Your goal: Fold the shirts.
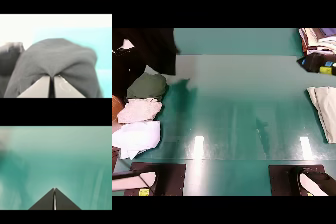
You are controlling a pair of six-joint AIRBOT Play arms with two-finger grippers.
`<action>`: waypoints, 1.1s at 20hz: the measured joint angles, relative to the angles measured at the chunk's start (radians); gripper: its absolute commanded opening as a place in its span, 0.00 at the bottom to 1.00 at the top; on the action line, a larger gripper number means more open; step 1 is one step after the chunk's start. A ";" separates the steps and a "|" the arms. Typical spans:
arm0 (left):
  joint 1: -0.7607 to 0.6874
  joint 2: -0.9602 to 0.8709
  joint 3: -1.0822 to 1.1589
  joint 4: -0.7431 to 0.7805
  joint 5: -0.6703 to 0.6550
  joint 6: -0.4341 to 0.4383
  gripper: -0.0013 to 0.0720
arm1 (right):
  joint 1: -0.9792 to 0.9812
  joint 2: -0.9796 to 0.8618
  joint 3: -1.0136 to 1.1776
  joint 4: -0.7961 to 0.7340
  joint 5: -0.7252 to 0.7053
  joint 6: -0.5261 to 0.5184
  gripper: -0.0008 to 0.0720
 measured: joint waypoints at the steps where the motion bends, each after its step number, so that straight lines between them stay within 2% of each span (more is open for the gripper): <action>1: -0.040 0.060 -0.002 -0.001 -0.040 0.011 0.04 | 0.000 0.003 0.031 0.002 -0.008 0.000 0.03; 6: -0.299 0.211 -0.115 -0.009 -0.229 -0.020 0.05 | 0.000 0.004 0.197 0.005 -0.008 -0.010 0.03; 9: -0.484 0.206 -0.275 -0.053 -0.246 -0.059 0.05 | 0.000 0.004 0.274 0.005 0.029 -0.014 0.04; 10: -0.545 0.191 -0.342 -0.082 -0.223 -0.066 0.17 | 0.000 0.004 0.293 0.006 0.046 -0.015 0.03; 11: -0.596 0.171 -0.399 -0.112 -0.192 -0.069 0.63 | 0.000 0.004 0.308 0.006 0.063 -0.015 0.03; 12: -0.644 0.145 -0.451 -0.149 -0.144 -0.070 0.93 | 0.000 0.004 0.320 0.006 0.082 -0.016 0.03; 15: -0.724 0.063 -0.539 -0.237 -0.055 -0.071 0.92 | 0.000 0.004 0.338 0.006 0.139 -0.017 0.03; 17: -0.718 0.031 -0.555 -0.253 -0.039 -0.069 0.92 | 0.000 0.004 0.343 0.006 0.173 -0.017 0.03; 22: -0.504 0.006 -0.557 -0.227 -0.136 -0.061 0.92 | 0.000 0.004 0.348 0.005 0.217 -0.017 0.03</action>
